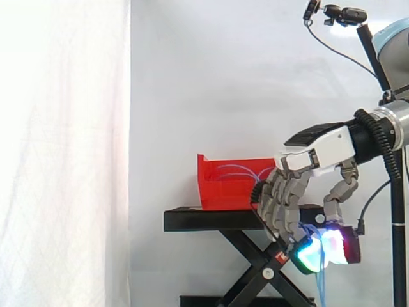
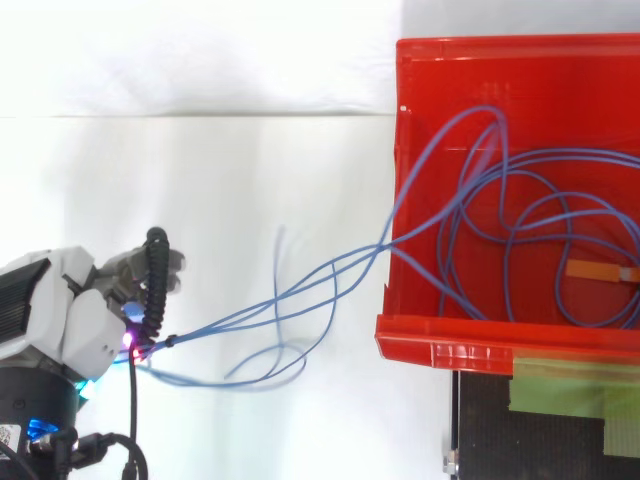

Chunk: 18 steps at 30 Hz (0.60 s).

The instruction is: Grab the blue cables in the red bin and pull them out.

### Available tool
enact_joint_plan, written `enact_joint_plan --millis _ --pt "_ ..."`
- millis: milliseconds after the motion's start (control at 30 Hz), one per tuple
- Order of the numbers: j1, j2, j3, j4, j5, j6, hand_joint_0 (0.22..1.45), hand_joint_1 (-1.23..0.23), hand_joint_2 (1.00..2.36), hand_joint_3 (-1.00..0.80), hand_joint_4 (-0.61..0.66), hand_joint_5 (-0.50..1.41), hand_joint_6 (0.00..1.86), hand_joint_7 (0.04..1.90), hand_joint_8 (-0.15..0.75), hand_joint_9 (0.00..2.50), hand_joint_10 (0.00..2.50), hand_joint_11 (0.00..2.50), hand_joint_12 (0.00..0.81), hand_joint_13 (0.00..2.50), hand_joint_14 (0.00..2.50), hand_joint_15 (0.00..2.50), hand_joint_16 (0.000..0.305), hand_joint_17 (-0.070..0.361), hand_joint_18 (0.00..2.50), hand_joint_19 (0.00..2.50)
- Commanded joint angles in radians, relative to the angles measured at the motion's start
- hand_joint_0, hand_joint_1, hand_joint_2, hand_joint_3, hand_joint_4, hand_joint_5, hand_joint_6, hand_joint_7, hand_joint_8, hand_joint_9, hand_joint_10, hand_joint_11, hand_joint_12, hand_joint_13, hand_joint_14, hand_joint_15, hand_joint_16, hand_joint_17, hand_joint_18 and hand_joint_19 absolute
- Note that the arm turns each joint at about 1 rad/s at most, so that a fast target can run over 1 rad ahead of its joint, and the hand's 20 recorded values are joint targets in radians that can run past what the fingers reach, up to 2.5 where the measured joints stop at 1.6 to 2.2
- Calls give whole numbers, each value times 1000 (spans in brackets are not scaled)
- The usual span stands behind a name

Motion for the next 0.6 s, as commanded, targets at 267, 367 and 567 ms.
enact_joint_plan --millis 267,367,567 --pt "26 0 0 -75 3 618 920 -744 1000 -1000 95 928 712 723 242 1007 25 884 322 835 23 577 39 89 653 482" --pt "33 0 0 -124 3 709 920 -745 1000 -1000 90 929 704 737 238 1004 25 871 325 836 21 578 39 89 653 480" --pt "41 0 0 -175 3 872 921 -745 1000 -1000 92 928 701 728 238 1005 25 873 324 838 23 576 40 89 654 482"
